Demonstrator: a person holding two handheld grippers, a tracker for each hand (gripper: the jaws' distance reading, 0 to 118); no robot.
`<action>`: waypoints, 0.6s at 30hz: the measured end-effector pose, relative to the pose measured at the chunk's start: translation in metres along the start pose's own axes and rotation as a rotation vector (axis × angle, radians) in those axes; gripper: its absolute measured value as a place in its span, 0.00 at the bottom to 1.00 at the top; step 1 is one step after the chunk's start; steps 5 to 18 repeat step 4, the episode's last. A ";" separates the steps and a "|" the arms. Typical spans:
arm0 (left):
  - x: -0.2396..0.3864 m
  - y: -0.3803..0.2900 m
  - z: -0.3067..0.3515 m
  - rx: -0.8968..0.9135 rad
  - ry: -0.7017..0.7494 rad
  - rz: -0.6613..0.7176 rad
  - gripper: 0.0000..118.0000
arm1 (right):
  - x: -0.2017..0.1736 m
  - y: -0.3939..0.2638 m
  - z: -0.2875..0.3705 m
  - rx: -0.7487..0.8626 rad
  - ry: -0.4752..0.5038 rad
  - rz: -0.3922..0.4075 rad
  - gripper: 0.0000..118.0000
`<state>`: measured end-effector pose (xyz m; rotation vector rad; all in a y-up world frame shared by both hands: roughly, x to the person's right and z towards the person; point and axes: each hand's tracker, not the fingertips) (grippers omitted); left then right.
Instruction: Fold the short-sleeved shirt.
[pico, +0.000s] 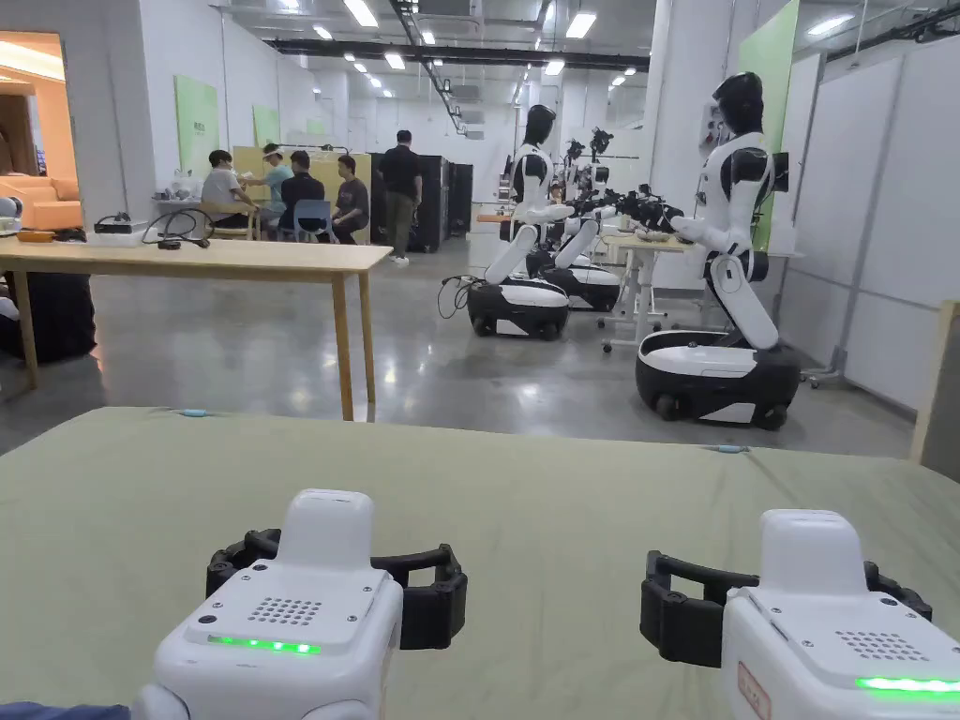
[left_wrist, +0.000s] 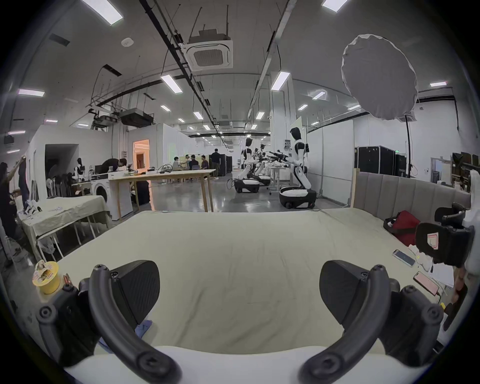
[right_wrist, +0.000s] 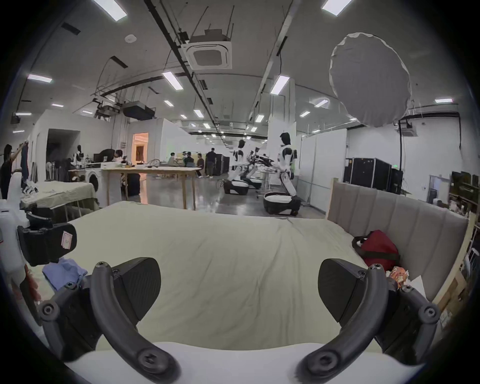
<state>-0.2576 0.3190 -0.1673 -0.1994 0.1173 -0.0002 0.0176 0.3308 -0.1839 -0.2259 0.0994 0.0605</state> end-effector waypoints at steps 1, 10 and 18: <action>0.000 0.000 0.000 -0.001 -0.001 -0.002 1.00 | 0.002 0.003 -0.001 -0.051 0.032 -0.026 1.00; -0.001 -0.001 -0.003 -0.010 -0.007 0.005 1.00 | 0.004 0.006 -0.005 -0.092 0.042 -0.021 1.00; -0.001 -0.001 -0.003 -0.010 -0.007 0.005 1.00 | 0.004 0.006 -0.005 -0.092 0.042 -0.021 1.00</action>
